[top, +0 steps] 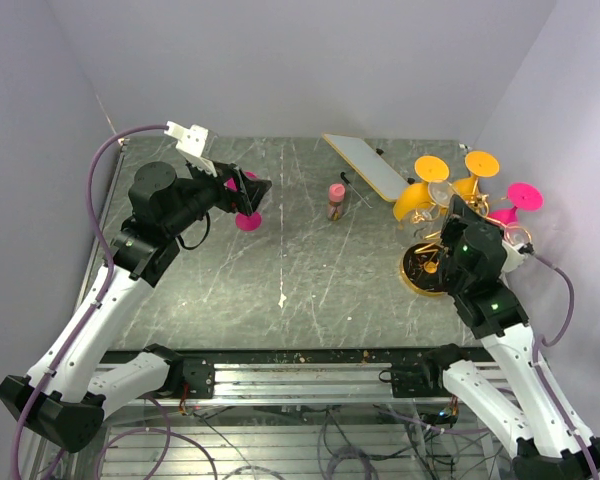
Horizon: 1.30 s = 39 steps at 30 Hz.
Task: Take the wine glass off the wine glass rack
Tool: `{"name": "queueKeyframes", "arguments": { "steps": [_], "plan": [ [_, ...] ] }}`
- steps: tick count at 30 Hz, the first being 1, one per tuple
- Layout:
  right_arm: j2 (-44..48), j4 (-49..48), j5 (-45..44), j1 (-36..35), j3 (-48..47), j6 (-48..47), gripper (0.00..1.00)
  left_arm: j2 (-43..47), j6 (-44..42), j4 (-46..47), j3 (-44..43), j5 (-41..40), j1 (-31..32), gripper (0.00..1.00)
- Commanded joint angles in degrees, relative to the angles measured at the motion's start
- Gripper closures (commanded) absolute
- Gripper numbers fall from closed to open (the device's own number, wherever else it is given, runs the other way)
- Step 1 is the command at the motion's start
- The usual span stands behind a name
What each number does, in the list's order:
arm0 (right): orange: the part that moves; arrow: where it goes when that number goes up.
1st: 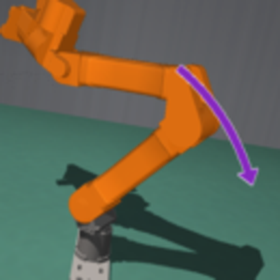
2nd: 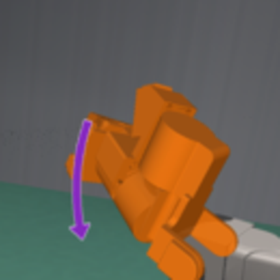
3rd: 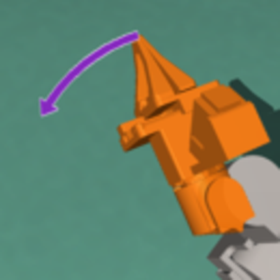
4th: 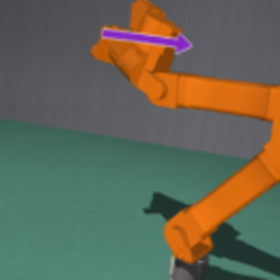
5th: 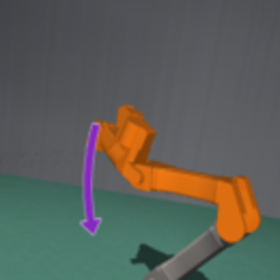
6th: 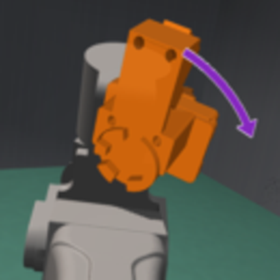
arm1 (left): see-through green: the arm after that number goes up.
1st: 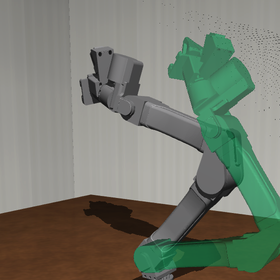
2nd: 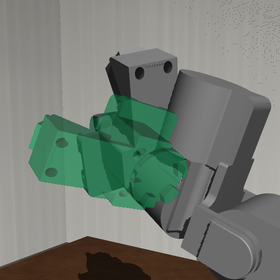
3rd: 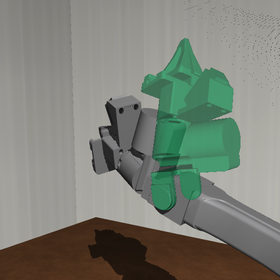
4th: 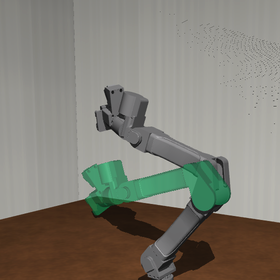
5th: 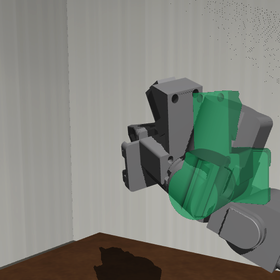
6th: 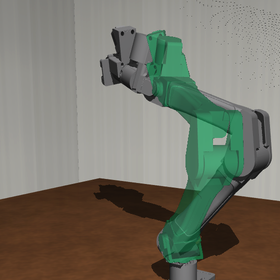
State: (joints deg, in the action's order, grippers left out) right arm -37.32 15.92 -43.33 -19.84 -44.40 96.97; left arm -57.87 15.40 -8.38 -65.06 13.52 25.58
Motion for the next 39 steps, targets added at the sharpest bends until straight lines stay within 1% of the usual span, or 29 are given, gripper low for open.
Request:
{"name": "queueKeyframes", "arguments": {
  "steps": [1,8,13,22,30,32,36,39],
  "plan": [
    [-0.58,-3.74,-1.34,-0.07,-2.00,-0.89,1.00,0.65,-0.46,1.63,0.11,-0.33,0.34,0.02],
    [-2.93,-2.55,1.72,-0.04,-3.75,-0.25,1.00,0.80,-0.52,1.54,0.11,-0.57,0.39,0.02],
    [-3.40,-4.98,4.93,-0.04,-3.62,-0.84,1.00,0.69,-0.54,1.57,0.10,-0.58,0.48,0.02],
    [-4.62,-5.63,11.90,-0.03,-5.41,-2.83,1.00,0.81,-0.52,1.69,0.19,-0.84,0.43,0.02],
    [-3.41,-7.71,19.84,-0.04,-4.91,-1.37,1.00,-0.24,0.37,2.25,0.45,0.26,-0.09,0.03],
    [-3.07,-8.76,20.99,-0.03,-4.97,-1.85,1.00,-0.88,1.36,2.81,0.73,0.89,-0.10,0.02],
    [-1.99,-10.31,23.79,-0.03,-4.69,0.12,1.00,-2.93,4.17,3.18,-0.05,2.87,-0.14,0.00],
    [-1.26,-13.13,26.84,-0.03,-4.74,1.05,1.00,-3.83,9.75,2.62,-1.13,6.98,-0.10,0.01]
  ]
}}
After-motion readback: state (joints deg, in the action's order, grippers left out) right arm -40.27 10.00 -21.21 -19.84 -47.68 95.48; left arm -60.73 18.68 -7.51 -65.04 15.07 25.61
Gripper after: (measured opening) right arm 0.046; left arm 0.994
